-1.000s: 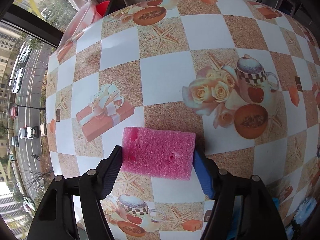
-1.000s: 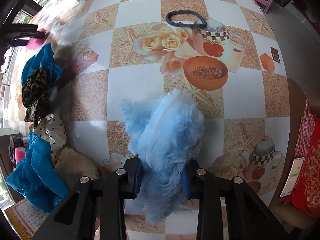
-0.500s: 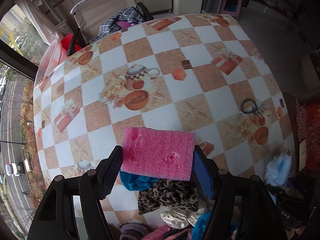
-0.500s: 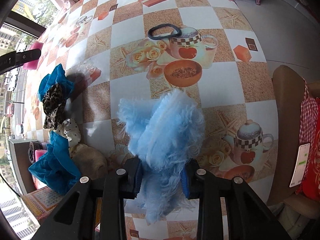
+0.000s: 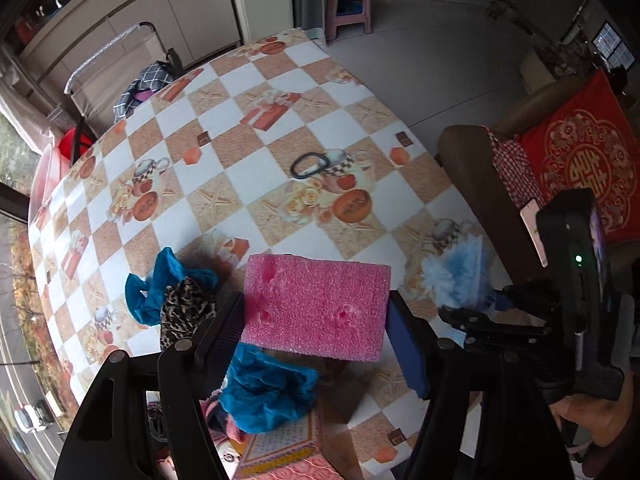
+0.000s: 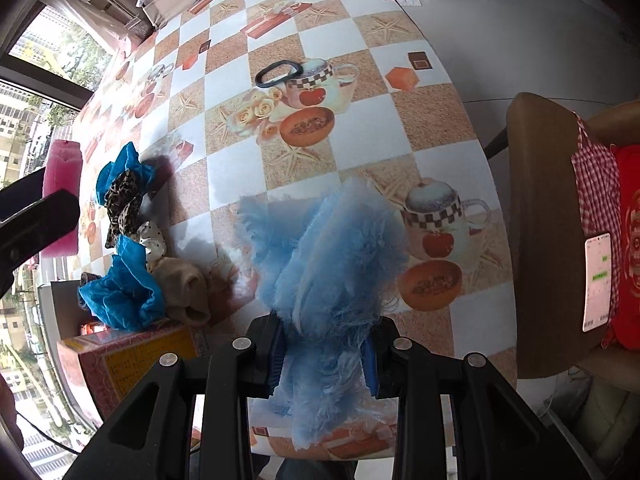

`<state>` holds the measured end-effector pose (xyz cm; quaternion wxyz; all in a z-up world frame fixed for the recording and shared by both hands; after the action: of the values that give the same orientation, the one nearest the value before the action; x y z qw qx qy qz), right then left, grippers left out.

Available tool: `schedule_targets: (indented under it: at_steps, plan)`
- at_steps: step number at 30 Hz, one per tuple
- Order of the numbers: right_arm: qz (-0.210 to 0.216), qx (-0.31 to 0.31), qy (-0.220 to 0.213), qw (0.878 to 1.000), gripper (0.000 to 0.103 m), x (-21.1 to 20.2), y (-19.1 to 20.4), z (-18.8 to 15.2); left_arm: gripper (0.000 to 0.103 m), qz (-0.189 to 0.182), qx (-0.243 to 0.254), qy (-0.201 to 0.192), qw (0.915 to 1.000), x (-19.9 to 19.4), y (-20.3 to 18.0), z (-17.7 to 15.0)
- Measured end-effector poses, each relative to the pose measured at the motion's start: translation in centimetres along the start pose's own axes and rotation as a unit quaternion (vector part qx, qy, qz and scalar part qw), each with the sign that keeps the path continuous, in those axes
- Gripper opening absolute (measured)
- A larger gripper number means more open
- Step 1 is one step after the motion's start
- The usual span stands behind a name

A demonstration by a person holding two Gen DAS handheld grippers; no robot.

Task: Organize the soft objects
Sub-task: 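Lift the pink sponge with the left tool while the right tool lifts the duster toward the box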

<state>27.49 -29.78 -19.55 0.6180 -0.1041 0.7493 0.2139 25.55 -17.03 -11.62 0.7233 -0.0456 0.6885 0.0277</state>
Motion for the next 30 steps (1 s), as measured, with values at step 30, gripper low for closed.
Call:
schedule_targets:
  at_steps: [30]
  plan:
    - [-0.028, 0.015, -0.018, 0.999, 0.033, -1.0, 7.5, -19.1, 0.072, -0.042, 0.052, -0.072, 0.9951, -6.8, -1.0, -23.8]
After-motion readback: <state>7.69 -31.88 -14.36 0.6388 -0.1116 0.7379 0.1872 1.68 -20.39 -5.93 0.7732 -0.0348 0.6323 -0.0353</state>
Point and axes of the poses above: each gripper's, at about its wrist camera, not at the fingertips, and x roughly the way its jaws point, y to its left, z to its top, the point moved 7 cm from there along x, roughly the way its jaws point, and after that the axes turned 11 degrees about y, right-handed, at the moved point
